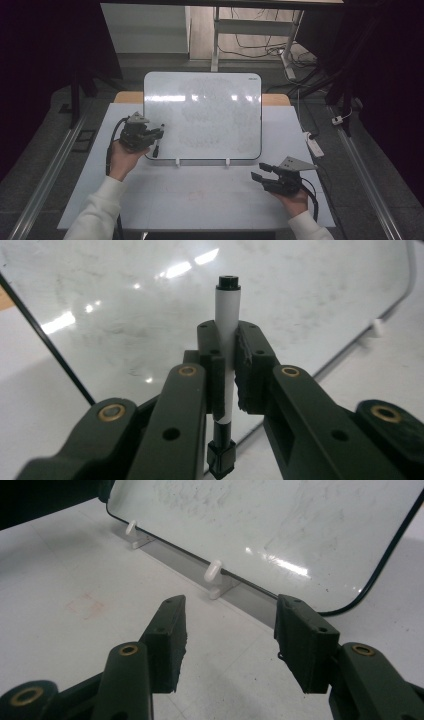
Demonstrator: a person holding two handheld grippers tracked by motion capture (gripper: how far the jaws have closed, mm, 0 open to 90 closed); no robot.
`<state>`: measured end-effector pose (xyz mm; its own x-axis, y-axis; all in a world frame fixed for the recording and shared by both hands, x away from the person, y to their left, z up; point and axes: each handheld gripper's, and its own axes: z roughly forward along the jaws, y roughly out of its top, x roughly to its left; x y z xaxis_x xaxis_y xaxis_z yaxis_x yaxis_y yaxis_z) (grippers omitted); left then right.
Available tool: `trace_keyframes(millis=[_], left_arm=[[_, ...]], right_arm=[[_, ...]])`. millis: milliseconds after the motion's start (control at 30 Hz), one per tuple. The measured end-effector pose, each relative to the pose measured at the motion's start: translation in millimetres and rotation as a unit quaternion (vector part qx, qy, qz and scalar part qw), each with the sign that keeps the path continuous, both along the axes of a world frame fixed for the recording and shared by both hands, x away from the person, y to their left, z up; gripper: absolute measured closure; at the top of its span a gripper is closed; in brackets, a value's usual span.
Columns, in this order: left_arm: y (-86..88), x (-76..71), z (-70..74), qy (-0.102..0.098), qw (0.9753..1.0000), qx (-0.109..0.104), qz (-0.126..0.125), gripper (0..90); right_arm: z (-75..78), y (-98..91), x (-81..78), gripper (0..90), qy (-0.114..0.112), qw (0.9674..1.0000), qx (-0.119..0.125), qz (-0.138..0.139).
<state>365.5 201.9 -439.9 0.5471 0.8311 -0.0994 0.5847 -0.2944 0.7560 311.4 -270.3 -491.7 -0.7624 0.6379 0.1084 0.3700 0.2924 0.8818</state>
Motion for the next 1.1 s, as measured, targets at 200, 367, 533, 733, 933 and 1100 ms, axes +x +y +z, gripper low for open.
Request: trace_keyframes(millis=[200,367,533,733,933,1100], left_arm=[[1.2,16.7,-8.5,0.009,0.9998,-0.003,0.016,81.9],[-3.7,22.3,-11.9,0.002,0.9997,0.010,0.023,81.6],[-7.6,25.9,-14.1,-0.004,0.9992,0.028,0.028,80.8],[-15.8,26.9,-14.6,-0.017,0.9981,0.051,0.029,80.2],[-19.0,24.7,-13.7,-0.028,0.9972,0.062,0.030,75.6],[-18.2,17.2,-7.2,-0.047,0.9975,0.049,0.022,65.8]], right_arm=[[-0.7,0.2,1.2,46.5,0.001,1.0000,-0.002,0.003],[-3.3,0.2,3.1,46.3,0.006,1.0000,-0.005,0.003],[-3.7,-0.8,4.0,46.2,0.007,1.0000,-0.005,0.001],[-4.4,-0.7,4.7,46.1,0.007,0.9999,-0.008,0.003],[-5.0,-0.8,4.9,46.0,0.007,1.0000,-0.007,0.003],[-4.6,-1.0,4.9,45.5,0.005,1.0000,-0.006,0.002]])
